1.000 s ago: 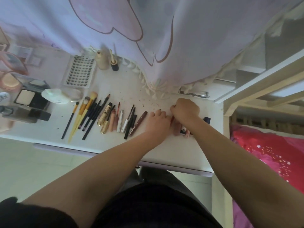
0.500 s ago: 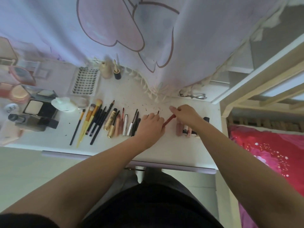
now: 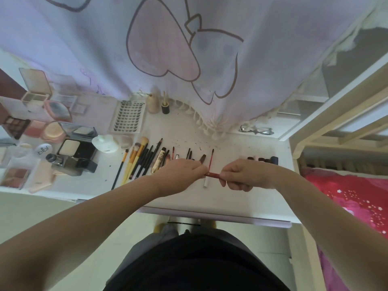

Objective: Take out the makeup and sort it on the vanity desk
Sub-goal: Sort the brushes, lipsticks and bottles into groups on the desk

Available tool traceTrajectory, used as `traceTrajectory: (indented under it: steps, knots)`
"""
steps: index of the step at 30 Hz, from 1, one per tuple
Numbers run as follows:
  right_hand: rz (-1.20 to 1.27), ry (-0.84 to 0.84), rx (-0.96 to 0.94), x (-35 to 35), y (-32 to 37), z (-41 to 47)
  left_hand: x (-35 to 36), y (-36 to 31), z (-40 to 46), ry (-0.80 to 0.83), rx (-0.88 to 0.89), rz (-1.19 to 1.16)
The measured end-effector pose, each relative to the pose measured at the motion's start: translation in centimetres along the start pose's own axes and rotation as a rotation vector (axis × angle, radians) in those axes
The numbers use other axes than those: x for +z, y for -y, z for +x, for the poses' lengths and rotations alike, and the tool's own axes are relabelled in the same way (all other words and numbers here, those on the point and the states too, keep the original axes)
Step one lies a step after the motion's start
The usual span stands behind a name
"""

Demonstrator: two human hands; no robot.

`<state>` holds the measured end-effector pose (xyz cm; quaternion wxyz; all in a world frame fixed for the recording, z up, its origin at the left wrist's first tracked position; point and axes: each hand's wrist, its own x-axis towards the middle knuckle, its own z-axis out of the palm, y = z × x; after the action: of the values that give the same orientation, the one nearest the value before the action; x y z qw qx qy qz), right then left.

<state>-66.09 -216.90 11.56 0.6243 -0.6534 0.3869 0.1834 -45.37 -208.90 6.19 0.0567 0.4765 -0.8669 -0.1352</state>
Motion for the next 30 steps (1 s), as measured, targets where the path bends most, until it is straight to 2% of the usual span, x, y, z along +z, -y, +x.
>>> traceTrajectory:
  steps: [2, 3, 6, 8, 12, 14, 17, 19, 22, 25, 30]
  knots:
    - [-0.020, 0.011, -0.017, 0.6, -0.4, -0.3, -0.1, -0.5, 0.1, -0.004, 0.068, 0.003]
    - [-0.042, 0.009, -0.013, 0.5, -1.0, -0.8, 0.0, -0.4, -0.3, 0.030, 0.035, -0.007]
    - [-0.002, -0.112, 0.050, -1.8, -4.3, -4.2, 0.6, 2.5, -4.0, 0.081, -0.331, -0.043]
    - [0.084, -0.244, 0.070, -3.0, -5.8, -5.2, 0.9, 4.0, -4.9, 0.082, -0.447, -0.032]
    - [0.141, -0.412, 0.057, -0.5, -3.9, 0.1, 1.5, 0.1, 2.0, 0.112, -0.551, -0.477]
    - [0.190, -0.448, 0.117, 0.4, -3.6, 2.4, 2.5, -2.0, 5.1, 0.095, -0.625, -0.681]
    - [0.152, -0.556, 0.214, 0.4, -4.9, 3.9, 4.3, -3.0, 7.5, 0.120, -0.798, -0.853]
    - [0.076, -0.652, 0.245, 0.5, -5.6, 4.7, 5.0, -3.3, 8.8, 0.139, -0.832, -0.802]
    - [-0.098, -0.743, 0.286, 0.7, -6.1, 5.8, 5.7, -3.5, 9.9, 0.199, -0.784, -0.521]
    - [-0.175, -0.747, 0.295, 0.9, -6.1, 6.9, 5.9, -2.8, 10.1, 0.238, -0.750, -0.200]
    - [-0.274, -0.657, 0.299, 1.3, -5.8, 9.0, 6.0, -1.6, 8.9, 0.317, -0.691, 0.079]
